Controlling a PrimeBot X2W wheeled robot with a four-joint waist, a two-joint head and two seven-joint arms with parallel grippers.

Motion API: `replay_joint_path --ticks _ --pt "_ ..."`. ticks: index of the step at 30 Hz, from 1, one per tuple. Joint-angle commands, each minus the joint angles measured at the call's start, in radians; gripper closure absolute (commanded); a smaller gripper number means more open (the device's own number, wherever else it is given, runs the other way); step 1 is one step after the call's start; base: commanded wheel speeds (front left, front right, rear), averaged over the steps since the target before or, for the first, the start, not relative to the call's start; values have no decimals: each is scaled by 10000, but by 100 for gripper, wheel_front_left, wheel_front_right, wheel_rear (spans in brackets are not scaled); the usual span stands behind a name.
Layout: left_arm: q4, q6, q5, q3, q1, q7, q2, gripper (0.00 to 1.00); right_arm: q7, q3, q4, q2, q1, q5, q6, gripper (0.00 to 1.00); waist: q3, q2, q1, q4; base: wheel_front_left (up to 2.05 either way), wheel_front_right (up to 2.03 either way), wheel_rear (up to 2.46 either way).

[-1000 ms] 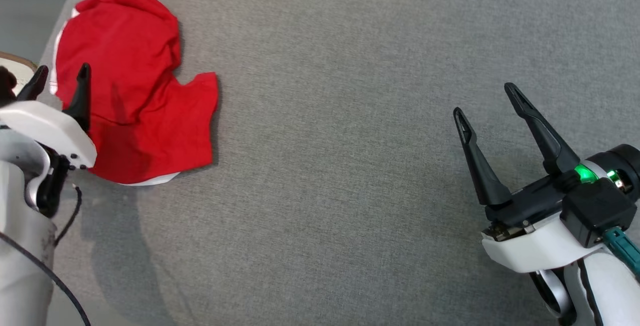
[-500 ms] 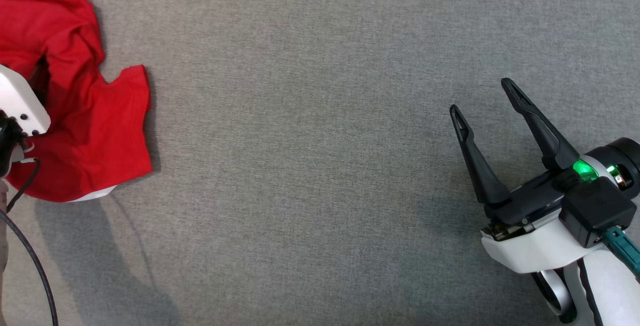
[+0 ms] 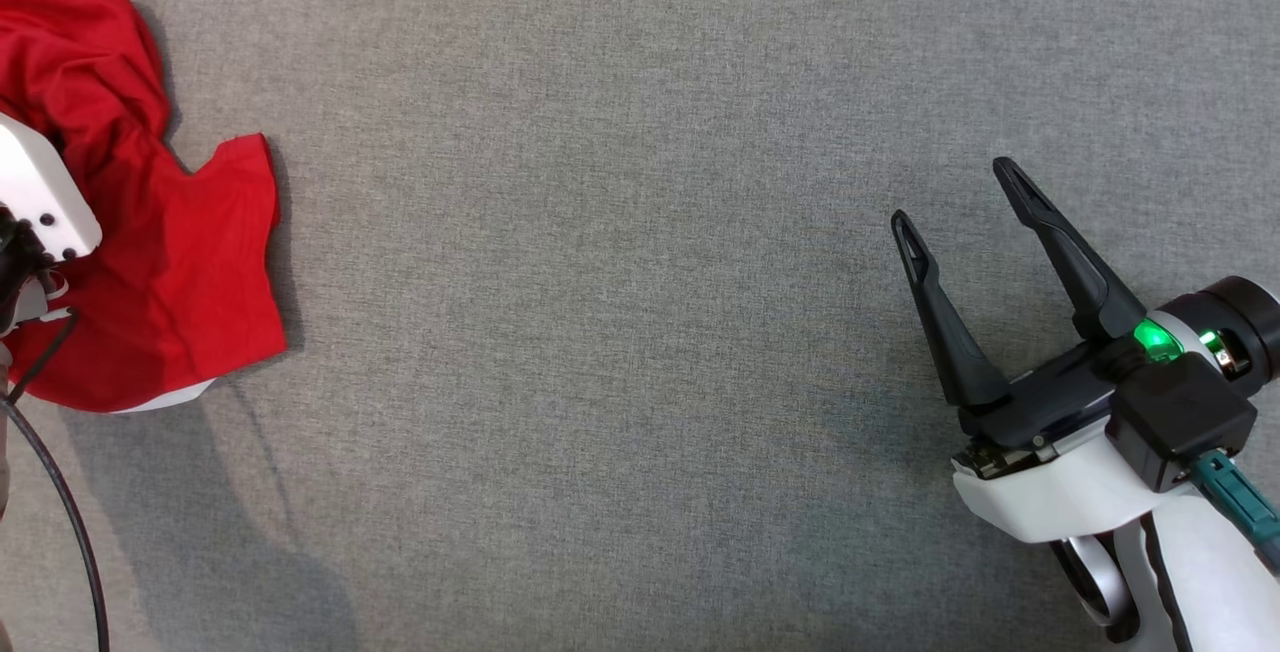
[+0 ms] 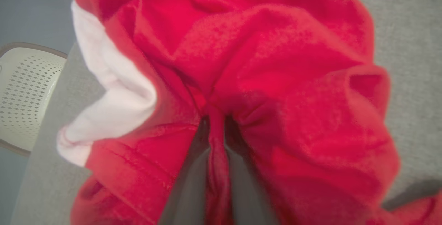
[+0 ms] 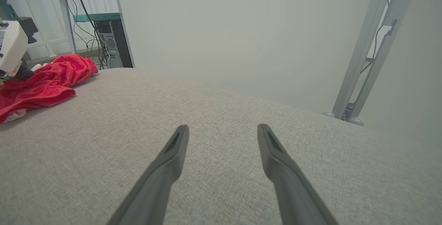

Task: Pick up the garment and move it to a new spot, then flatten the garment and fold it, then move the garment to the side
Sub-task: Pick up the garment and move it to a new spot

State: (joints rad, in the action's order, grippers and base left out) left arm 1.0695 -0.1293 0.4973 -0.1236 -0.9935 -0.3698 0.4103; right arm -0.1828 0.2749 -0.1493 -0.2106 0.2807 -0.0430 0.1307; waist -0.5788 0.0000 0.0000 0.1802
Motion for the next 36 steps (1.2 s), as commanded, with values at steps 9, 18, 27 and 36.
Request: replay_joint_path --ticks 9,18,27,36 --pt "-220 -14 278 -306 330 1463 182 100 -340 49 545 178 171 -100 1 0 784 0 0 -12 0 0 0" --pt "-1297 -14 549 -501 717 3395 210 100 -651 -74 1145 488 -28 -247 1 0 2008 0 0 -223 0 0 0" --pt "-3272 -14 878 -898 1415 4405 58 100 -778 -424 1447 692 -232 -310 -1 0 2955 0 0 -586 0 0 0" --pt "-6313 196 882 -1551 2251 3997 -601 100 -833 -1065 1339 785 -370 -249 1 0 3454 0 0 -1273 0 0 0"
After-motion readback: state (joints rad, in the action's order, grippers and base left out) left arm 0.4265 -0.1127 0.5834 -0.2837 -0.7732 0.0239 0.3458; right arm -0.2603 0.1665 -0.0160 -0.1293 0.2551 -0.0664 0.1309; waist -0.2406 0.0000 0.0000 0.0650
